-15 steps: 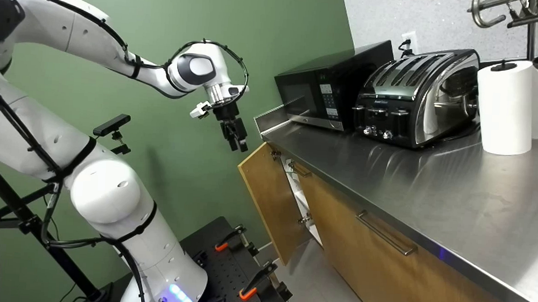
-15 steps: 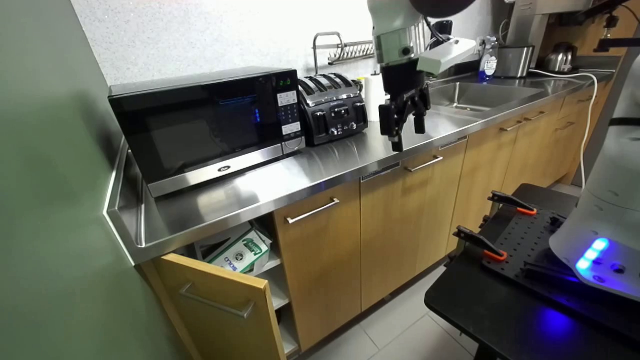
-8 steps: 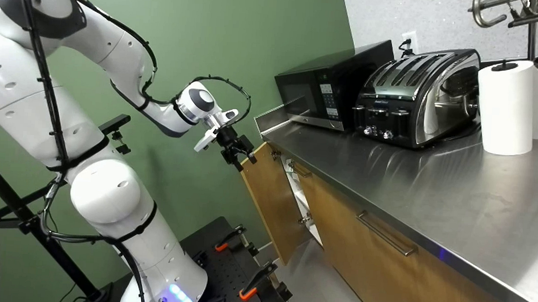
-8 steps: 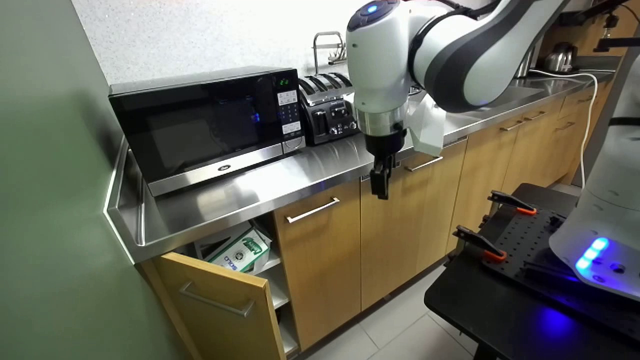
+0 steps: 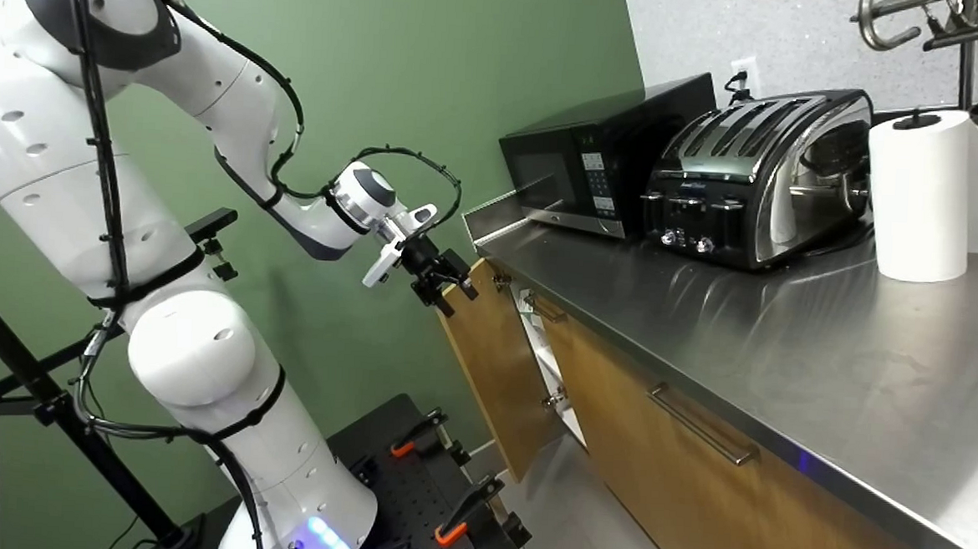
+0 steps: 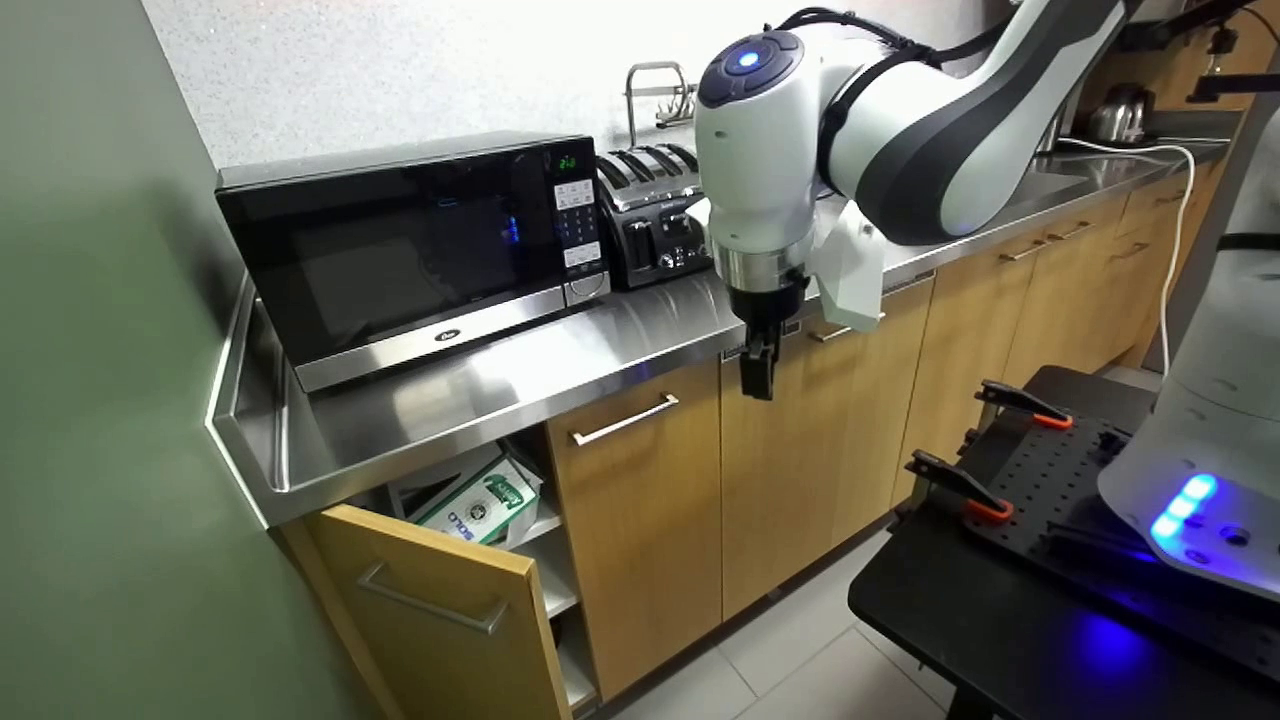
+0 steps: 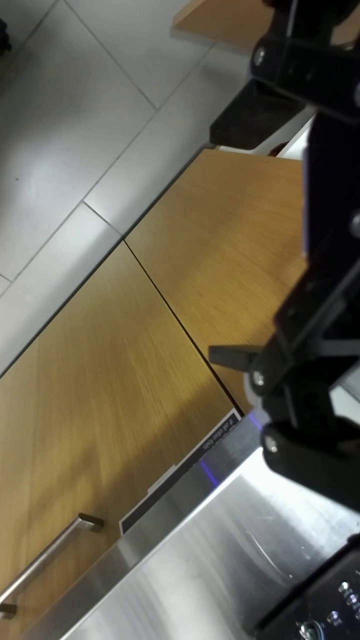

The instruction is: Open the right door of the cabinet on the left

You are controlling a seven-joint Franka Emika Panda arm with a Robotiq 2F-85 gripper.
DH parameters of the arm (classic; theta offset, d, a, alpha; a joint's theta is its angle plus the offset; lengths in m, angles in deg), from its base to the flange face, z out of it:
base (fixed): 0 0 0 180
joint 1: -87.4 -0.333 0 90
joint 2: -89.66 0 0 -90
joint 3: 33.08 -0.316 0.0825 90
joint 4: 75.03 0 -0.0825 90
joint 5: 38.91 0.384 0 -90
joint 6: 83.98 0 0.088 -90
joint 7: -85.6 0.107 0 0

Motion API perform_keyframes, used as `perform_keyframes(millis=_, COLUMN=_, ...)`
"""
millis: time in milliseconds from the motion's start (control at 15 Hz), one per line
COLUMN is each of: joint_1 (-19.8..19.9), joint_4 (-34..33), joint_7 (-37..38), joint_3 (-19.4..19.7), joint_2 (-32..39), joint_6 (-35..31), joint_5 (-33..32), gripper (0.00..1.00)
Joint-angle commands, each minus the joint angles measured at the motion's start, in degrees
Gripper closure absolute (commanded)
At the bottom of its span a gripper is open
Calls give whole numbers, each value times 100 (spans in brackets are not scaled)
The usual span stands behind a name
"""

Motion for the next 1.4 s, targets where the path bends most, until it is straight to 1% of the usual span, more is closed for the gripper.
perform_keyframes(millis=0, joint_1=-485, joint_4=-156, joint_7=921, joint_3=132, joint_2=400, joint_6=277, joint_5=-1336, gripper=0)
perform_keyframes(millis=200, joint_1=-1026, joint_4=-363, joint_7=2048, joint_3=94, joint_2=975, joint_6=809, joint_5=-2847, gripper=0)
perform_keyframes(millis=400, joint_1=-1612, joint_4=-695, joint_7=3233, joint_3=203, joint_2=1887, joint_6=1756, joint_5=-4318, gripper=0)
perform_keyframes(millis=533, joint_1=-1913, joint_4=-902, joint_7=3781, joint_3=311, joint_2=2492, joint_6=2530, joint_5=-5037, gripper=0)
perform_keyframes(millis=667, joint_1=-2082, joint_4=-1100, joint_7=4059, joint_3=453, joint_2=3084, joint_6=3185, joint_5=-5593, gripper=0)
perform_keyframes(millis=800, joint_1=-2150, joint_4=-1318, joint_7=4181, joint_3=616, joint_2=3689, joint_6=3679, joint_5=-6048, gripper=0)
perform_keyframes(millis=867, joint_1=-2113, joint_4=-1410, joint_7=4191, joint_3=651, joint_2=3870, joint_6=3795, joint_5=-6113, gripper=0)
perform_keyframes(millis=933, joint_1=-1945, joint_4=-1106, joint_7=4078, joint_3=412, joint_2=3427, joint_6=3519, joint_5=-5922, gripper=0)
perform_keyframes(millis=1067, joint_1=-1896, joint_4=-1222, joint_7=4087, joint_3=429, joint_2=3706, joint_6=3571, joint_5=-5976, gripper=0)
perform_keyframes(millis=1267, joint_1=-1907, joint_4=-1224, joint_7=4087, joint_3=387, joint_2=3643, joint_6=3563, joint_5=-5972, gripper=0)
perform_keyframes(millis=1333, joint_1=-2139, joint_4=-1371, joint_7=4107, joint_3=481, joint_2=3816, joint_6=4137, joint_5=-5942, gripper=0)
